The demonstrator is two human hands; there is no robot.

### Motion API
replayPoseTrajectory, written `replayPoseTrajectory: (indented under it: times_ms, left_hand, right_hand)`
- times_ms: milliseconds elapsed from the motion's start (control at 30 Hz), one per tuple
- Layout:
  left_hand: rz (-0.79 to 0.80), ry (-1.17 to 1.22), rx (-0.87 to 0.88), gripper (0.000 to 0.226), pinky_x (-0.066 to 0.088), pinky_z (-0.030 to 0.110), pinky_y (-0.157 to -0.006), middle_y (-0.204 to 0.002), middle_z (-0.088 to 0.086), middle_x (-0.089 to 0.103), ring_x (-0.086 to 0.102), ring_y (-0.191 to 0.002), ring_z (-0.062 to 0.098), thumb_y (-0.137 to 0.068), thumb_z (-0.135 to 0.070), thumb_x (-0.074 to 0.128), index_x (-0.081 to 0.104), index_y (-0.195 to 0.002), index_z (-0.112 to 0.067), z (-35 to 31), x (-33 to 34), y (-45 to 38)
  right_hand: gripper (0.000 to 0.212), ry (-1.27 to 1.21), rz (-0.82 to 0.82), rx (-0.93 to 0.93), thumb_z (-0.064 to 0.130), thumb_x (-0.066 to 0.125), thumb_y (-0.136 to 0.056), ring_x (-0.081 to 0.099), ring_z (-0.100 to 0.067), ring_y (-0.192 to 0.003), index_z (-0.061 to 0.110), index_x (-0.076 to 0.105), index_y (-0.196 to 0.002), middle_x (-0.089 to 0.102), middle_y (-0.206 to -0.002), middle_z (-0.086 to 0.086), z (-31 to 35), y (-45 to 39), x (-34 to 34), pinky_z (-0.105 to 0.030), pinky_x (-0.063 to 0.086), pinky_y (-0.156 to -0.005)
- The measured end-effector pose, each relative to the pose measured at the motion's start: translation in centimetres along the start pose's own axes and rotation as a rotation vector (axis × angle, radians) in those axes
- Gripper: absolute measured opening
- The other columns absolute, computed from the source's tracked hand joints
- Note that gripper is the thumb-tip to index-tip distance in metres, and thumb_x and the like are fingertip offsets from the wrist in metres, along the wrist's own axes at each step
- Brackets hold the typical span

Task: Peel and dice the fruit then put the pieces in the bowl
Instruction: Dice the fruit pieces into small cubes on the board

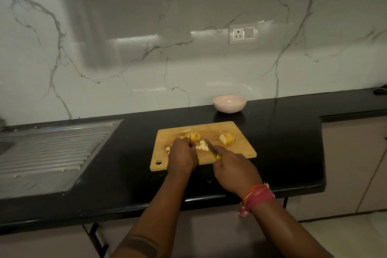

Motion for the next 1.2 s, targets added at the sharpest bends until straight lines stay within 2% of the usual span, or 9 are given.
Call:
replayPoseTrajectory:
  times_ms: [67,233,433,667,767,933,1000,1100,1200]
  left_hand:
    - [0.002,0.027,0.005,0.015,0.045,0.024,-0.082,-0.114,-0.003,0.061,0.059,-0.095,0.011,-0.098,-0.017,0.062,0.073,-0.107,-0.023,0.1,-0.2,0.2]
    - [0.053,0.053,0.077,0.022,0.051,0.03,-0.097,-0.12,-0.002,0.066,0.062,-0.104,0.011,-0.096,-0.022,0.068,0.073,-0.118,-0.022,0.0,-0.2,0.6]
    - [0.055,0.1,0.082,0.033,0.051,0.027,-0.096,-0.121,-0.001,0.063,0.062,-0.104,0.011,-0.092,-0.023,0.072,0.069,-0.125,-0.021,0.2,-0.7,0.8]
    - [0.046,0.038,0.113,0.039,0.048,0.034,-0.103,-0.126,0.001,0.051,0.053,-0.116,0.018,-0.093,-0.023,0.07,0.063,-0.131,-0.023,0.5,-1.7,1.9]
    - [0.002,-0.028,0.11,0.037,0.045,0.033,-0.105,-0.129,0.001,0.049,0.048,-0.122,0.02,-0.095,-0.019,0.065,0.062,-0.132,-0.023,0.6,-2.2,2.4]
    - [-0.048,-0.047,0.07,0.035,0.047,0.036,-0.102,-0.129,0.001,0.049,0.048,-0.121,0.019,-0.097,-0.02,0.061,0.061,-0.132,-0.024,0.8,-3.0,2.6]
    - [-0.018,-0.039,0.081,0.035,0.047,0.037,-0.103,-0.127,0.001,0.049,0.048,-0.121,0.018,-0.096,-0.026,0.063,0.061,-0.131,-0.025,0.7,-2.9,2.7]
    - [0.007,-0.06,0.104,0.034,0.047,0.038,-0.102,-0.125,0.0,0.048,0.047,-0.118,0.017,-0.095,-0.034,0.067,0.062,-0.128,-0.028,0.6,-2.7,2.8]
    - [-0.001,-0.075,0.105,0.031,0.047,0.037,-0.101,-0.125,0.0,0.048,0.047,-0.118,0.017,-0.096,-0.034,0.065,0.062,-0.126,-0.028,0.7,-2.9,2.7]
  right_hand:
    - [0.059,0.002,-0.003,0.04,0.031,0.043,-0.098,0.059,-0.012,-0.069,0.049,0.029,-0.152,0.062,-0.082,0.004,-0.6,-0.6,0.1,-0.032,0.051,-0.06]
    - [0.058,0.073,0.072,0.113,0.034,0.041,-0.097,0.058,-0.018,-0.079,0.042,0.031,-0.153,0.061,-0.092,0.0,-0.6,-2.0,1.4,-0.032,0.046,-0.065]
    - [0.058,0.136,0.075,0.034,0.035,0.044,-0.097,0.063,-0.024,-0.092,0.03,0.033,-0.154,0.066,-0.104,-0.005,1.6,-1.9,3.1,-0.033,0.044,-0.069]
    - [0.043,0.062,0.086,-0.068,0.032,0.043,-0.097,0.06,-0.019,-0.077,0.039,0.048,-0.139,0.061,-0.084,0.004,3.0,-1.4,3.5,-0.032,0.046,-0.065]
    - [0.045,0.019,0.101,-0.061,0.032,0.043,-0.096,0.062,-0.019,-0.079,0.041,0.049,-0.139,0.066,-0.088,0.002,3.1,-1.6,3.6,-0.034,0.053,-0.07]
    - [0.052,0.012,0.07,0.031,0.035,0.044,-0.096,0.063,-0.022,-0.089,0.038,0.042,-0.148,0.067,-0.105,-0.003,2.5,-2.0,3.5,-0.033,0.05,-0.073]
    - [0.048,0.025,0.08,0.018,0.036,0.042,-0.097,0.063,-0.022,-0.087,0.037,0.045,-0.145,0.068,-0.103,-0.003,3.2,-2.1,3.7,-0.033,0.048,-0.071]
    - [0.04,0.023,0.095,-0.016,0.034,0.041,-0.095,0.064,-0.021,-0.081,0.038,0.052,-0.133,0.068,-0.094,0.0,3.9,-2.1,4.1,-0.038,0.055,-0.073]
    - [0.043,-0.022,0.102,-0.021,0.031,0.042,-0.095,0.064,-0.02,-0.084,0.042,0.052,-0.135,0.07,-0.099,0.002,3.6,-2.1,3.8,-0.036,0.056,-0.075]
Point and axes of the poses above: each hand's wrist, its own y-axis away from the middle knuckle, its own x-axis out of the palm, z = x × y, the point moved 6 cm from there along -y, towards the middle knuckle
